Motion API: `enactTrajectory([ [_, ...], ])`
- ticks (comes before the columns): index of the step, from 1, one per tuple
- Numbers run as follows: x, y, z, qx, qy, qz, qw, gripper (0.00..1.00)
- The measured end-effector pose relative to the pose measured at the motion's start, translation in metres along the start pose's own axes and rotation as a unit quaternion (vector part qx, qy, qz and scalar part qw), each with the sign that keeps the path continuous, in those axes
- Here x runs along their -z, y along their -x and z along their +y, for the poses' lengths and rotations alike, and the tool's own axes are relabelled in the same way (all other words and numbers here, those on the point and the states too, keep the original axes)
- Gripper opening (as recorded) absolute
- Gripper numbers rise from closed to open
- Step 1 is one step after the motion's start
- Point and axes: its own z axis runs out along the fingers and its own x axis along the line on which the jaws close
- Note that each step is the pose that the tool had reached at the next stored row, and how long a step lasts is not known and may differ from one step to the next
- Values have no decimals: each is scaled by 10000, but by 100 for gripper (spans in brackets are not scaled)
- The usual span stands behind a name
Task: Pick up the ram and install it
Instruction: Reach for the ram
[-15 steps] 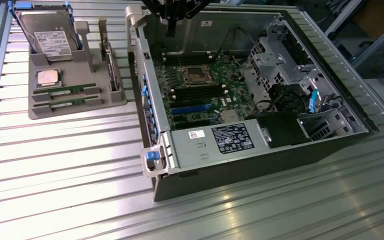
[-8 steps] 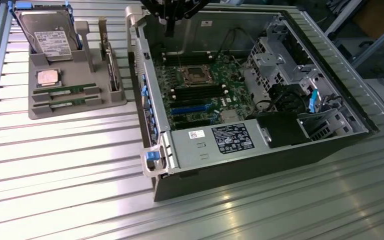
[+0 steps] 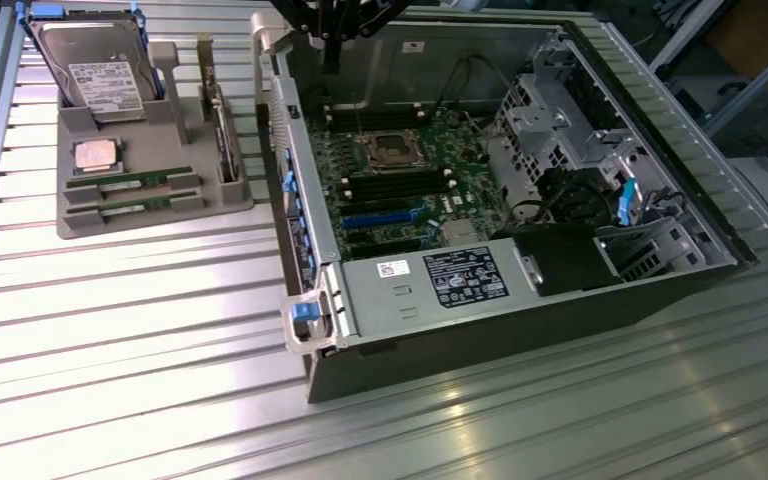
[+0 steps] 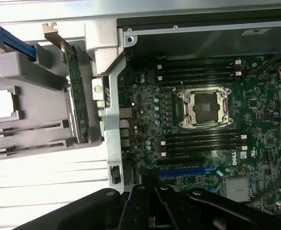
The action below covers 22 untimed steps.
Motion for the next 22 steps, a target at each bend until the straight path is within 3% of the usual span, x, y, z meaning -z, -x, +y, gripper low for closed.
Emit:
enactTrajectory([
  [22, 6, -261, -20, 0, 0, 0, 10000, 11],
])
